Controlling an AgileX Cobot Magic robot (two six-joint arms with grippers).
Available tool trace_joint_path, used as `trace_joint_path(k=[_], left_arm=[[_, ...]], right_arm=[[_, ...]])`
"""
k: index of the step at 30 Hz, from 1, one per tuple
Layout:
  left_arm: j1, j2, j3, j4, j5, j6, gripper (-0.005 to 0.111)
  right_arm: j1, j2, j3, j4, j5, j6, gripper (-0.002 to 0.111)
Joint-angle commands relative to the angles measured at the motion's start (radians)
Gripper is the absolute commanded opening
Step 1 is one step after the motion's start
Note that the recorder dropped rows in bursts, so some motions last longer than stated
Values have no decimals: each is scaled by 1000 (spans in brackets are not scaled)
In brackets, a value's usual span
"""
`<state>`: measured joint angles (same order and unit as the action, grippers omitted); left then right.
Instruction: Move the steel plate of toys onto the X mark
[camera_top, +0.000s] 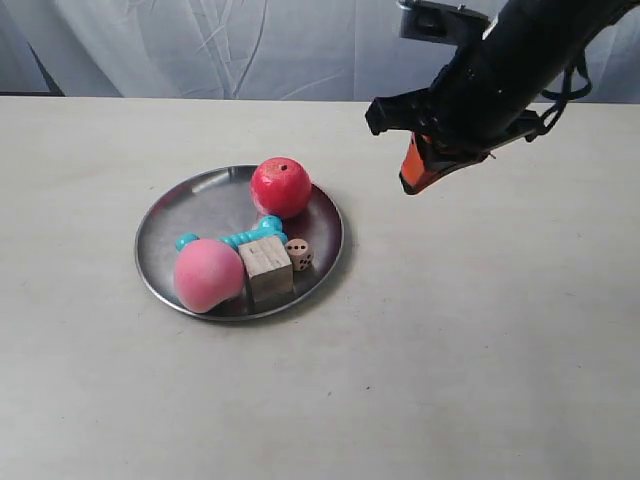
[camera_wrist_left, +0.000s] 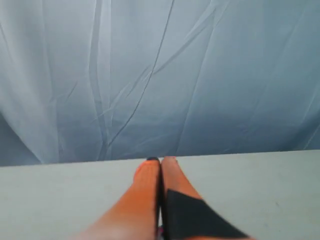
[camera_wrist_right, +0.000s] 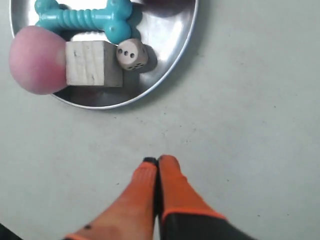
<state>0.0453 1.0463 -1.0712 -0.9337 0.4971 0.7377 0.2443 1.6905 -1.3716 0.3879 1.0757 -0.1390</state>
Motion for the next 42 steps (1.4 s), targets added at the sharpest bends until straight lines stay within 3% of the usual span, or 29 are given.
trace_joint_path(k=[1,11,14,28,34,42], left_arm=[[2,-172,39,34,-5,2,0],[2,-534,58,25,-48,2,0],[-37,-612,58,53,-51,2,0],[-39,-650,58,61,-51,3,0],[-39,-650,58,63,-47,3,0],[-39,-650,58,63,-47,3,0]], right_arm=[[-5,-153,97,-27,-64,9,0],[-5,-695,351,-65,-203,11,0],[-5,-833,353,-63,-197,11,0],[-26,-1135,368,-66,-197,20,0],[-159,-1433,752,-48,-433,-51,0],[-264,-1637,1199,-64,-750,-72,0]])
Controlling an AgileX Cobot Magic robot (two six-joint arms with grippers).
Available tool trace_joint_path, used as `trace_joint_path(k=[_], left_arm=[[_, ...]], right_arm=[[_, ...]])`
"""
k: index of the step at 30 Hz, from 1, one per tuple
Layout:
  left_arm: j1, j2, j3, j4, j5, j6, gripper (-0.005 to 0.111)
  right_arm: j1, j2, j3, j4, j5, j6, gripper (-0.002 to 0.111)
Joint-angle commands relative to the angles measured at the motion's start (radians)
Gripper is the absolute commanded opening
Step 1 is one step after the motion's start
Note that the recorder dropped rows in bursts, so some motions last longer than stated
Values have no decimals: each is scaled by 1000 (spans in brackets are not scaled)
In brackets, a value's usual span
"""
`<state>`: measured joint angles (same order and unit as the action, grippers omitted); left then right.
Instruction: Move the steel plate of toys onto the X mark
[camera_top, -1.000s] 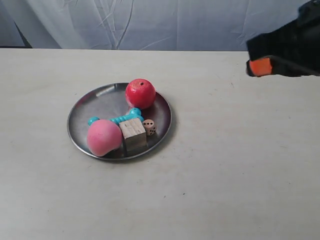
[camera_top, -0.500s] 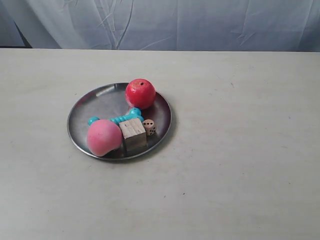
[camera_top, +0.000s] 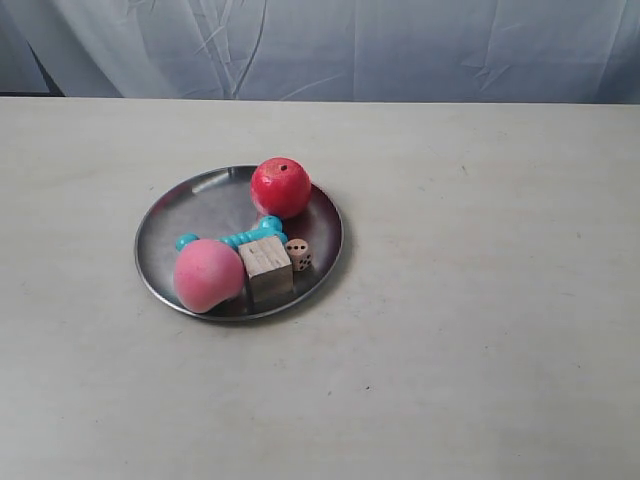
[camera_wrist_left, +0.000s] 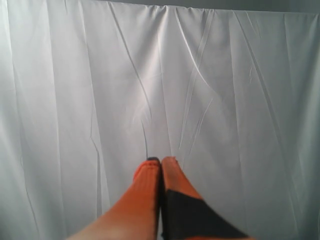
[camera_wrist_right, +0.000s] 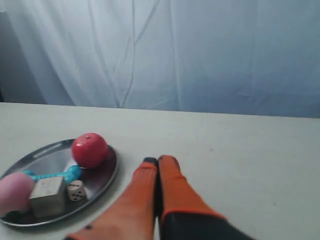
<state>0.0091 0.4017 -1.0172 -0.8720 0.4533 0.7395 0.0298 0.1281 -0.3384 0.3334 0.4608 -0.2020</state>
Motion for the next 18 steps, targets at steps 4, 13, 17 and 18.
trace_joint_path(k=[4,13,17,18], left_arm=[[-3,-5,4,1,-4,2,0],[-3,-5,4,1,-6,2,0],[-3,-5,4,1,-6,2,0],[-3,-5,4,1,-6,2,0]], right_arm=[[-84,-128,286,18,-202,-9,0],[-90,-128,338,72,-102,-5,0],[-90,-128,338,72,-97,-5,0],[-90,-128,338,72,-97,-5,0]])
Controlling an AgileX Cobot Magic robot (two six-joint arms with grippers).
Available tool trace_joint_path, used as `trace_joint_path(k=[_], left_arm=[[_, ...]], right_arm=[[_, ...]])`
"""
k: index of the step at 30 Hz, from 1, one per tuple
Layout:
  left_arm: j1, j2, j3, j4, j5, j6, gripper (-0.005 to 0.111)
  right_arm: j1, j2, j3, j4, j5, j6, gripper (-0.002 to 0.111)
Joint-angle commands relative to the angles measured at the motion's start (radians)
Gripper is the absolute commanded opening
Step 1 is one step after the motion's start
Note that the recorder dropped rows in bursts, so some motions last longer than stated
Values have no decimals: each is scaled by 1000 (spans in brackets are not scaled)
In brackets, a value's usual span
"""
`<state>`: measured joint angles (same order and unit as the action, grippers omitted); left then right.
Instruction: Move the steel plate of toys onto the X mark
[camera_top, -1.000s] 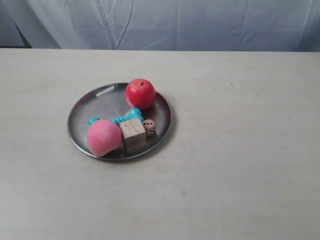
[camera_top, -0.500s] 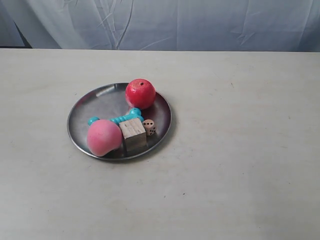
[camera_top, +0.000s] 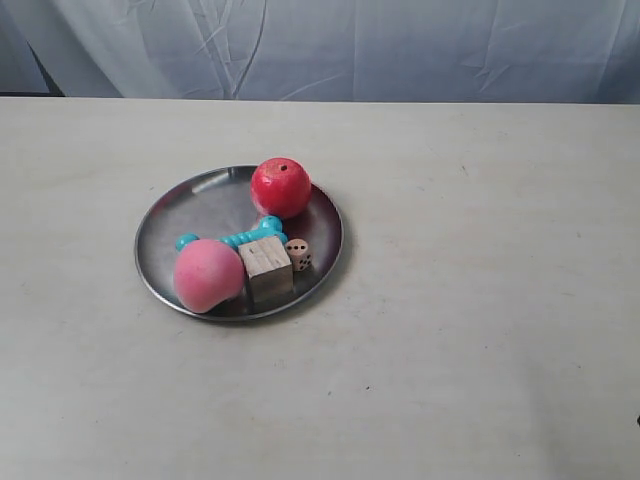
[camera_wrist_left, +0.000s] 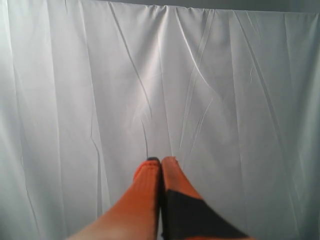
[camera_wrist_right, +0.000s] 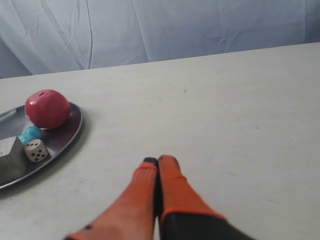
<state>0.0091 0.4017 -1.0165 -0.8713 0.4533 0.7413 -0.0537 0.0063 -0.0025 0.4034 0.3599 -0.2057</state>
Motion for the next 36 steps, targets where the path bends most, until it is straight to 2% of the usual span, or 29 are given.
trace_joint_path(k=[1,8,12,19,24,29,34,36], left_arm=[[-3,-5,4,1,-6,0,0],[-7,-7,4,1,-6,0,0],[-51,-24,4,5,-8,0,0],[-51,-30,2,58,-28,2,0],[-51,-28,9,94,45,0,0],[-51,-28,85,163,210,-2,0],[-51,-28,218,180,190,-2,0],[-51,-39,290,185,132,-2,0]], right_arm=[[-6,-6,2,2,4,-1,0],[-6,-6,2,2,4,-1,0],[-6,-6,2,2,4,-1,0],[-6,-6,2,2,4,-1,0],[-6,-6,2,2,4,-1,0],[-6,-6,2,2,4,-1,0],[-6,-6,2,2,4,-3,0],[-6,-6,2,2,4,-1,0]])
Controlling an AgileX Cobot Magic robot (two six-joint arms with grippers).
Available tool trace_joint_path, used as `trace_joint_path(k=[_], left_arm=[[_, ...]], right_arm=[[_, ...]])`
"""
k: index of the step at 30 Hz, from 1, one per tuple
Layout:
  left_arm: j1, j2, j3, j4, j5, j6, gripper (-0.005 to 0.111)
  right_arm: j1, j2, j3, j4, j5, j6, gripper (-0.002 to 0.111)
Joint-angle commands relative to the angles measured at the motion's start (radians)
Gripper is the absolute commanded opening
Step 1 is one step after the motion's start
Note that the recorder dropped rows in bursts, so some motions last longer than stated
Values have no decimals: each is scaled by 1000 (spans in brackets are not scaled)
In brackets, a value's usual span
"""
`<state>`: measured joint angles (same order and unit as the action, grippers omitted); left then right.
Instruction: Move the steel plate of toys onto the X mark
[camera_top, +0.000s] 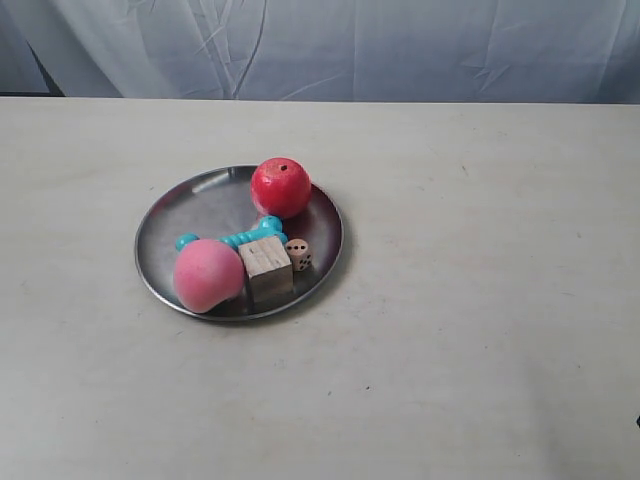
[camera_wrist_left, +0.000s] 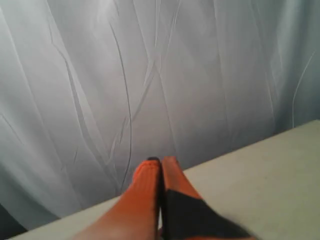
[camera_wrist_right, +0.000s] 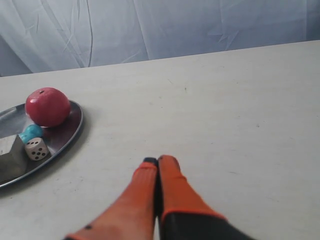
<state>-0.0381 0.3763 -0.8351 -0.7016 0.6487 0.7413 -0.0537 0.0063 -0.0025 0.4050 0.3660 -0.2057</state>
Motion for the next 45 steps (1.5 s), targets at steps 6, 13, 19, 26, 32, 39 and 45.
trace_joint_path(k=[6,13,19,26,32,39,45], left_arm=[[-1,-162,362,-1,-327,-2,0],[67,-376,630,-19,-472,-2,0],[153,-376,749,-41,-473,-2,0],[156,-376,808,-38,-462,0,0],[156,-376,808,-38,-463,0,0],[156,-376,808,-38,-463,0,0],[156,-376,808,-38,-463,0,0]], right_arm=[[-6,-6,2,0,-2,-3,0],[-6,-6,2,0,-2,-1,0],[-6,-6,2,23,-3,-1,0],[-6,-6,2,26,-3,-1,0],[-6,-6,2,26,-3,-1,0],[-6,-6,2,26,-3,-1,0],[-6,-6,2,26,-3,-1,0]])
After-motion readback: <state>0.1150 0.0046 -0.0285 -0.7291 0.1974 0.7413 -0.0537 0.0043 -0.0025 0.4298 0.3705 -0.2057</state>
